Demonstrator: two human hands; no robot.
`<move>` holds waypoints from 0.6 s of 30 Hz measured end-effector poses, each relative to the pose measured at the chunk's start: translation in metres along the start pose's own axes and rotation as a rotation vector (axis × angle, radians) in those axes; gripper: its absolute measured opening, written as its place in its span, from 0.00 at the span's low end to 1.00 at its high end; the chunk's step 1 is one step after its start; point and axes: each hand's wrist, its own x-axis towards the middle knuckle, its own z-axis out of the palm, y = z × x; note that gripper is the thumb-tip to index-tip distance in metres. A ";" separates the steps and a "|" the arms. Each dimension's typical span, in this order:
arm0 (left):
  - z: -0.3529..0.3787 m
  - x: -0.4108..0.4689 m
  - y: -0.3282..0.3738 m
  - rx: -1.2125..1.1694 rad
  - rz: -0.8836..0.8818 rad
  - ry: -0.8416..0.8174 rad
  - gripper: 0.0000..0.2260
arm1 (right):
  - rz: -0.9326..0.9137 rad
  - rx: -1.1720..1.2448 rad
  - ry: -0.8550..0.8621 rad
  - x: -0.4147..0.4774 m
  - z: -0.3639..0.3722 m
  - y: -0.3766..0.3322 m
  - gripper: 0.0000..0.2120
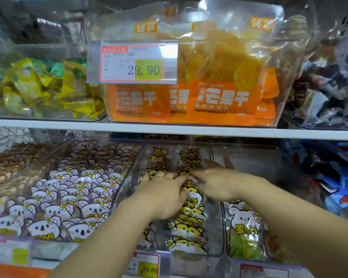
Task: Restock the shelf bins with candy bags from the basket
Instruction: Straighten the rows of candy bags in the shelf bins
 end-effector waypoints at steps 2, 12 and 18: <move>-0.004 0.005 0.000 -0.014 -0.021 0.083 0.24 | 0.032 0.079 0.163 0.005 0.002 0.004 0.29; 0.012 0.035 0.008 0.054 -0.088 0.038 0.25 | 0.042 -0.179 0.076 0.048 0.001 0.002 0.23; 0.014 0.025 0.014 0.037 -0.123 0.100 0.23 | 0.051 -0.102 0.151 0.065 0.001 0.006 0.28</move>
